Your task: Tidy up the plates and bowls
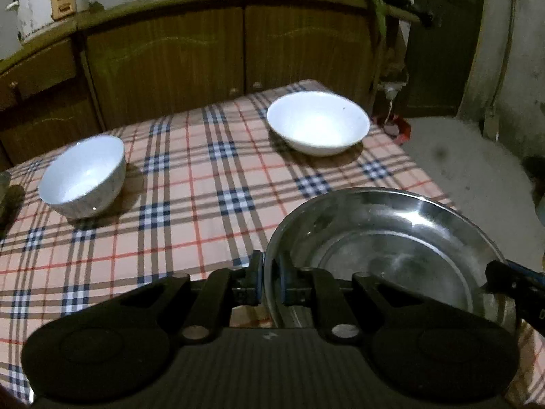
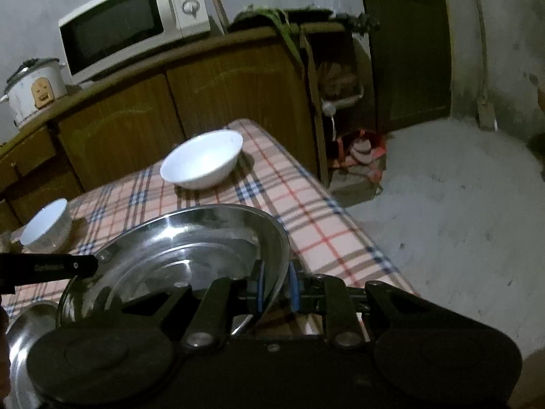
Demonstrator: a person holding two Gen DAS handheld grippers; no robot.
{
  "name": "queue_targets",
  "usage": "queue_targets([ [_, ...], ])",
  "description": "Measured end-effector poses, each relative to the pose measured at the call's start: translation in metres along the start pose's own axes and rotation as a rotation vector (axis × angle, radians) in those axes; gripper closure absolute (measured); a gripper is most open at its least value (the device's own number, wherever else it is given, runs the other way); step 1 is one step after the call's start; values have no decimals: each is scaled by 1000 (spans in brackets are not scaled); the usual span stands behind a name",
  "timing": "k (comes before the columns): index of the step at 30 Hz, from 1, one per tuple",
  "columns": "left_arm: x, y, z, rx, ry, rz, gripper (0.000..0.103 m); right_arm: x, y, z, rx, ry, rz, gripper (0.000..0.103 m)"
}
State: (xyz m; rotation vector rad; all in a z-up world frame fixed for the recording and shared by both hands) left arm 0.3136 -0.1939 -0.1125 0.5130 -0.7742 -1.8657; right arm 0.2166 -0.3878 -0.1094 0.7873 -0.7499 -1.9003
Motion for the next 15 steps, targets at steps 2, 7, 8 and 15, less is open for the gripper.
queue_targets([
  [2,1,2,9,14,-1,0,92,-1,5,10,19,2,2,82],
  [7,2,5,30,43,7,-4,92,-6,15,37,68,9,4,82],
  [8,2,5,35,51,9,-4,92,-7,16,42,74,11,4,82],
  [15,-6,3,63,76,35,5,92,-20,19,70,114,30,20,82],
])
Point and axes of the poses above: each gripper's, at about its wrist camera, not at the fingertips, and z roughly against the way its jaws point, x to its right, y to its top, the point moved 9 cm from there along -z, roughly the way its jaws point, and after that the axes turned 1 degree about -x, right-handed, at the moved point
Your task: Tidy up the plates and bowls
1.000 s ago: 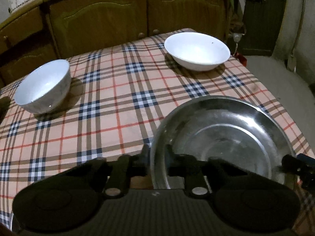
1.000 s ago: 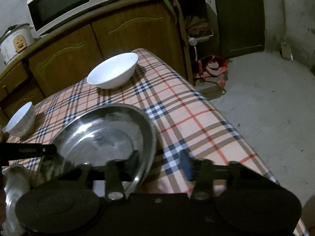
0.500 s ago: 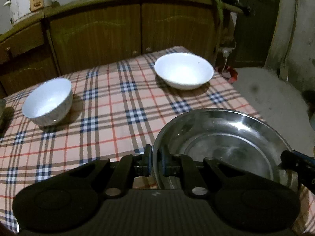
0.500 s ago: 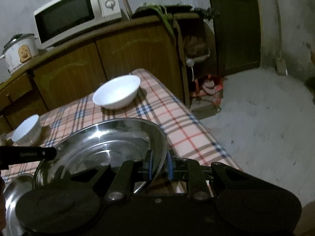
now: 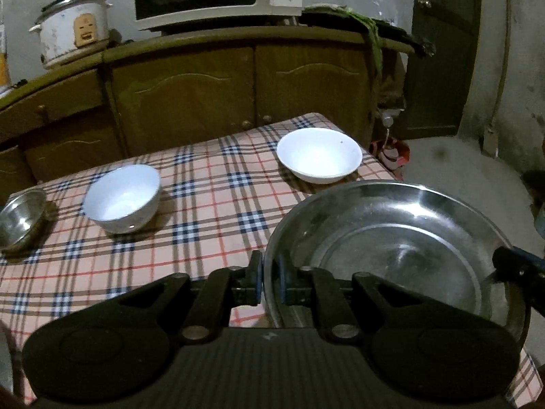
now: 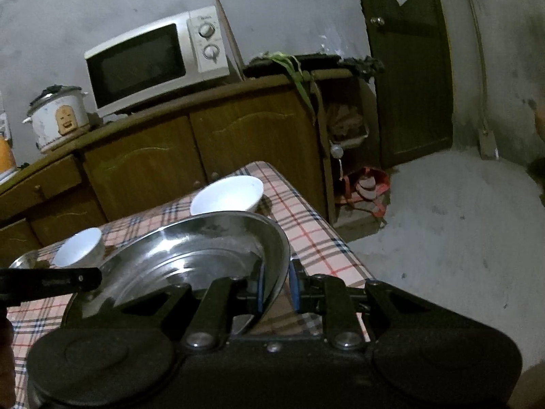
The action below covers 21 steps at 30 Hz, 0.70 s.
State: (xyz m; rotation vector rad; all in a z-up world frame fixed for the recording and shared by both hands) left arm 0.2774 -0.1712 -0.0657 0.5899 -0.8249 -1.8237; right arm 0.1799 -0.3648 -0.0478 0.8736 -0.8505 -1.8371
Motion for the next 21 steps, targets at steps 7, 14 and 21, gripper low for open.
queue_targets([
  [7,-17,-5,21,9,32,22,92,-19,0,14,10,26,24,82],
  [14,-37,-12,36,14,70,40,92,-42,-2,21,12,58,54,82],
  [21,-53,-19,47,18,100,54,92,-61,-8,25,6,81,78,82],
])
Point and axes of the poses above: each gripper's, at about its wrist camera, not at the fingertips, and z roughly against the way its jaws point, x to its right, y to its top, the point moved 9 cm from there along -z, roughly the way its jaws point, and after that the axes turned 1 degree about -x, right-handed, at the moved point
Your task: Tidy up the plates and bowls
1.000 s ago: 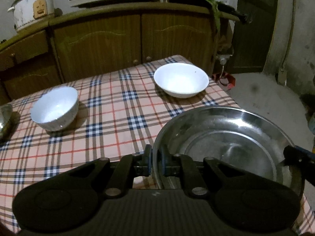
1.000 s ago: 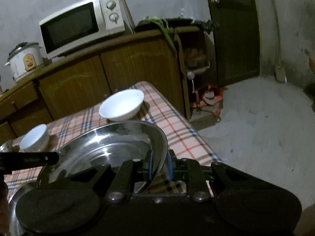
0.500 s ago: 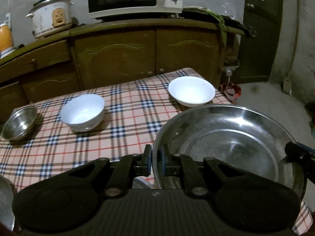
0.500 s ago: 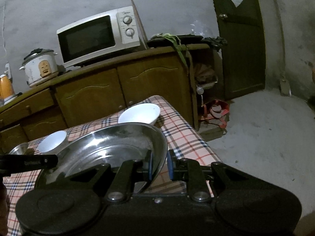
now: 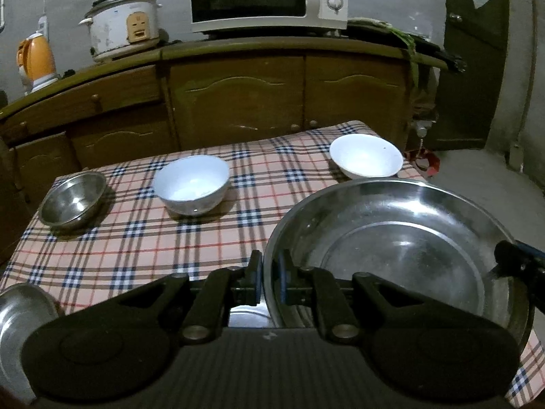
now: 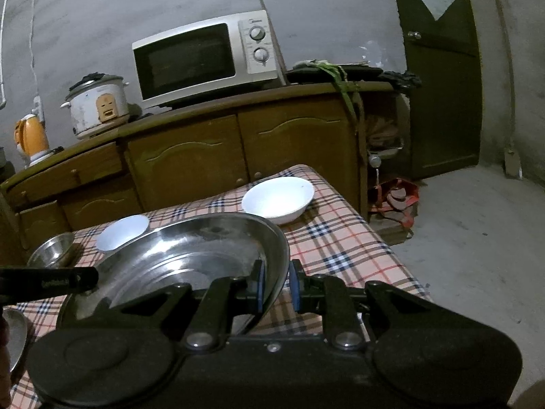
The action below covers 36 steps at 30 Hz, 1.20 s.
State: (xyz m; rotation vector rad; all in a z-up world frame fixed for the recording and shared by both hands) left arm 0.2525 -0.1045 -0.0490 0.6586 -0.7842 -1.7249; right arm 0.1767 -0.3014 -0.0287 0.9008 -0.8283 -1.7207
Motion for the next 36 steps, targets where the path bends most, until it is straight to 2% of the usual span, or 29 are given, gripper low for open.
queue_targets([
  [18,-32,-16,11,-2,59,24,91,-38,-11,2,-19,43,56,82],
  [36,-57,-30,16,-21,88,61,91,-66,-23,-2,-43,72,96,82],
])
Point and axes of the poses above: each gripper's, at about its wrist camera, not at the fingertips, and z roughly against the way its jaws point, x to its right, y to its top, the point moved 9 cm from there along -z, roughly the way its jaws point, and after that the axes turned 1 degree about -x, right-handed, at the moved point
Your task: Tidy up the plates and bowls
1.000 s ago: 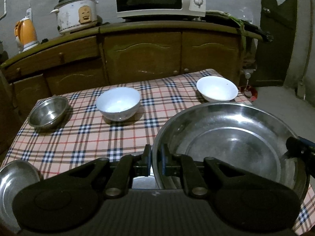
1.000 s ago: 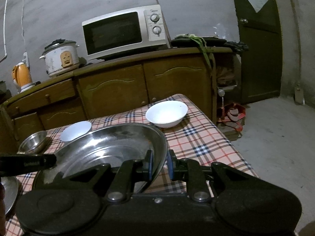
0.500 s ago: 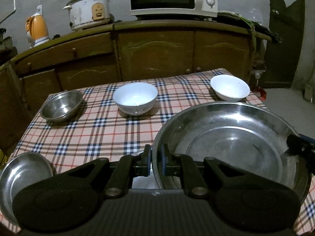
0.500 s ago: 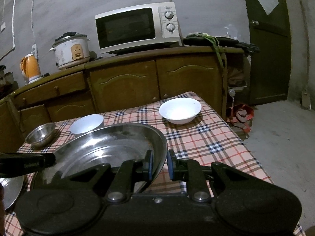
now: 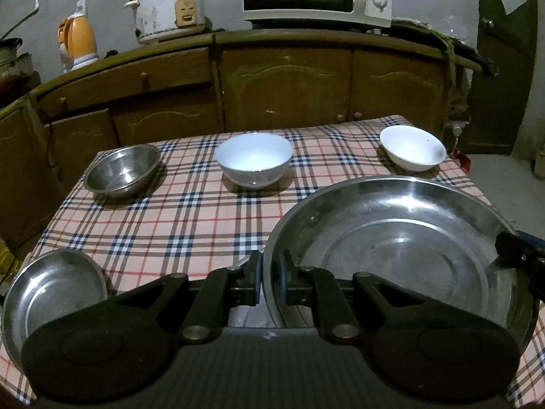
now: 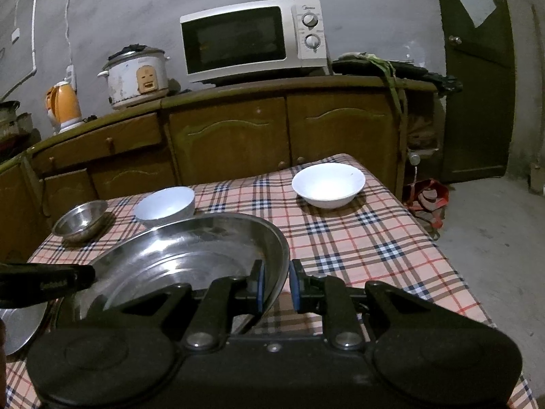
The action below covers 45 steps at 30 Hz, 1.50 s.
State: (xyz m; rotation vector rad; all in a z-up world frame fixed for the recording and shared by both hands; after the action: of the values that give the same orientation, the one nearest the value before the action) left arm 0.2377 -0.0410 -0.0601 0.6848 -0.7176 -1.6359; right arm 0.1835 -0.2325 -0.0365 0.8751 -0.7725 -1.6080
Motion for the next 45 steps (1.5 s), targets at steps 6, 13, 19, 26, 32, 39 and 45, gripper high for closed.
queue_targets([
  [6,-11,-6,0,-10,12,15,91,-11,-3,-2,-11,17,14,82],
  [13,-23,-11,1,-20,25,27,91,-23,-8,-6,-25,31,33,82],
  [19,-30,-15,1,-29,30,39,91,-30,-11,-8,-34,38,43,82],
  [26,-39,-22,-2,-47,36,54,91,-38,-19,-15,-58,50,58,82],
  [32,-50,-30,-11,-69,52,62,91,-47,-31,-27,-92,66,64,82],
  [39,-51,-46,-24,-117,57,51,91,-48,-45,-39,-128,67,70,82],
  [45,-48,-55,-31,-136,61,29,91,-44,-56,-48,-155,56,70,82],
])
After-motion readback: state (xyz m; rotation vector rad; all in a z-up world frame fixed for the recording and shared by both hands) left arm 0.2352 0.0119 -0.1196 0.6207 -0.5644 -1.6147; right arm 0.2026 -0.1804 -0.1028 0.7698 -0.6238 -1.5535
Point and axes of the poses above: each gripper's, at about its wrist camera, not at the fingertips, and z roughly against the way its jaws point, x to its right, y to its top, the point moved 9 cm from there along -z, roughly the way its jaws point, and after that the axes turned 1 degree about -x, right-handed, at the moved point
